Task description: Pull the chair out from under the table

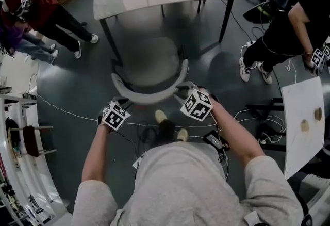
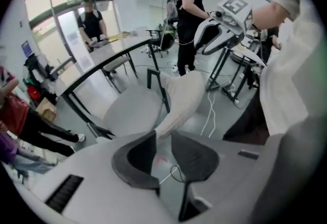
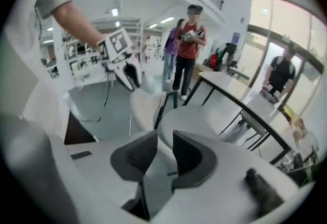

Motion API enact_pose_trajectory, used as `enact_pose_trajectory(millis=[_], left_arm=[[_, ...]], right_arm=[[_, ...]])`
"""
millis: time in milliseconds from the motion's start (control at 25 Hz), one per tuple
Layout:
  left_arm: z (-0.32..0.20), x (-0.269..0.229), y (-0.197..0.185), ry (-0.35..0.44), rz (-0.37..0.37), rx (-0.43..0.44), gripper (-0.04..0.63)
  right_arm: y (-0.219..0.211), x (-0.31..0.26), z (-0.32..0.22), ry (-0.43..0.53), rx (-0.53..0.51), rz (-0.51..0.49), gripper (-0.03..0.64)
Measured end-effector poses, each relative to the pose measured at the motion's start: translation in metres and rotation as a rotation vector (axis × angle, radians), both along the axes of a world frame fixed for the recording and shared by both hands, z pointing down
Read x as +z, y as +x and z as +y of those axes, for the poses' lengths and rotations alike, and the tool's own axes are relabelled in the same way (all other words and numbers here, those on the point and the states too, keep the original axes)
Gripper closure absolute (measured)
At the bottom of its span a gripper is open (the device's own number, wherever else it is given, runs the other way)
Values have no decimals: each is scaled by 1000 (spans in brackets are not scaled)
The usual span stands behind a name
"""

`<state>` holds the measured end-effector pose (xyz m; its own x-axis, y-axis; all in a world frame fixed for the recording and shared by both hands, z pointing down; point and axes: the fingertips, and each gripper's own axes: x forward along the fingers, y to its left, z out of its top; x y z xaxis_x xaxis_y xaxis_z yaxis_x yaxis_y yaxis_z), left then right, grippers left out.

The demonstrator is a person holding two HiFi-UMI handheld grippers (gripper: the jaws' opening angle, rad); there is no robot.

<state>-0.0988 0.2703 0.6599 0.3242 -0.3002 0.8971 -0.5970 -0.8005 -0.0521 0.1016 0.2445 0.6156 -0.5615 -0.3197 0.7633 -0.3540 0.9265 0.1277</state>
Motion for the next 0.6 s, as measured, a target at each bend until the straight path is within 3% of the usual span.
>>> enact_pose_trajectory(millis=[80, 240, 320, 480, 600], left_arm=[[3, -26, 9, 97, 63, -144, 559], [13, -108, 35, 343, 319, -490, 575], [23, -149, 46, 461, 399, -592, 577], [48, -196, 83, 552, 483, -613, 577], [56, -226, 101, 625, 510, -587, 577]], right_arm=[[10, -34, 3, 33, 112, -136, 561], [24, -103, 23, 77, 269, -396, 577], [30, -132, 30, 110, 350, -498, 577], [49, -173, 49, 160, 501, -641, 577], [60, -194, 59, 198, 525, -678, 577]])
